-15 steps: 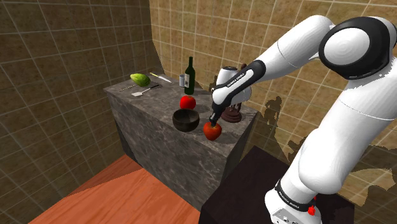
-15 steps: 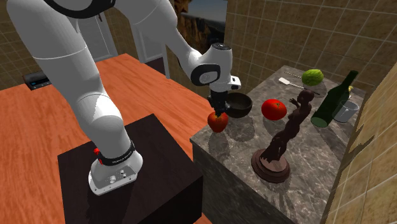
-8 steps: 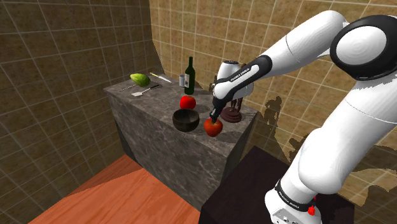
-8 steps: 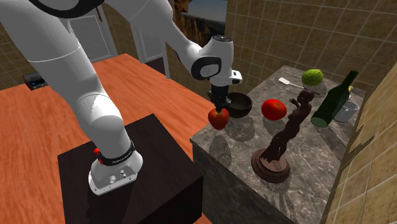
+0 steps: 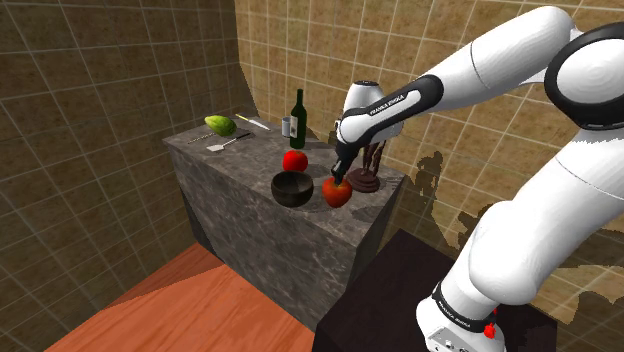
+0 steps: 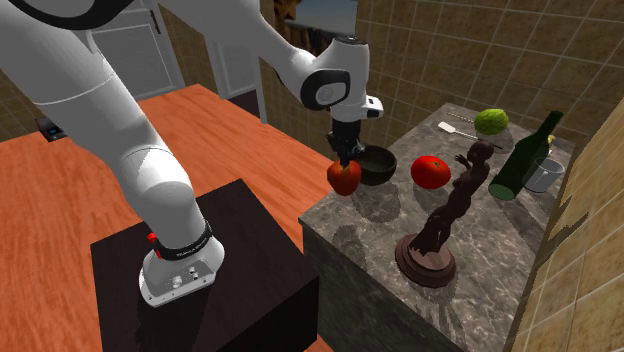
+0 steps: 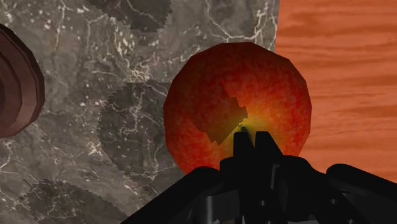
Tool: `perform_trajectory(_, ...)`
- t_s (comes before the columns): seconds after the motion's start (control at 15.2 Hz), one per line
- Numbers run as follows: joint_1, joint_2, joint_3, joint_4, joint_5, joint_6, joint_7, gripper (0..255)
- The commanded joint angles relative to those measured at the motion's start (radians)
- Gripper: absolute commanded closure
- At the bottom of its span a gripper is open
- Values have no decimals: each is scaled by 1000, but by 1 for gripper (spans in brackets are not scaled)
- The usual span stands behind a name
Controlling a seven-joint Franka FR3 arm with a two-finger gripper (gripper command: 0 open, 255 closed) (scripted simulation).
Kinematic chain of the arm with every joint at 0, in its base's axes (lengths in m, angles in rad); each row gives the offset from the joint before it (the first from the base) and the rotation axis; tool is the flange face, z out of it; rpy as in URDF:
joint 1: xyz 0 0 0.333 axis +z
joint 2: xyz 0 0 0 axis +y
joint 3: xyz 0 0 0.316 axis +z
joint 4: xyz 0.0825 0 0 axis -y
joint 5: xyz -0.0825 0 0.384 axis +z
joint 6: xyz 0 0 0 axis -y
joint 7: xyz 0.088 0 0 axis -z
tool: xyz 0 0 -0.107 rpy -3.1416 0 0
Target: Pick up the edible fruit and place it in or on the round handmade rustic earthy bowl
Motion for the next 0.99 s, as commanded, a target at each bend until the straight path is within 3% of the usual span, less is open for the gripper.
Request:
perform_trajectory(0.0, -2, -20, 2, 14, -7, -34, 5, 255)
perform_trajectory(0.92, -7, -121, 16, 118, -32, -237, 30, 255)
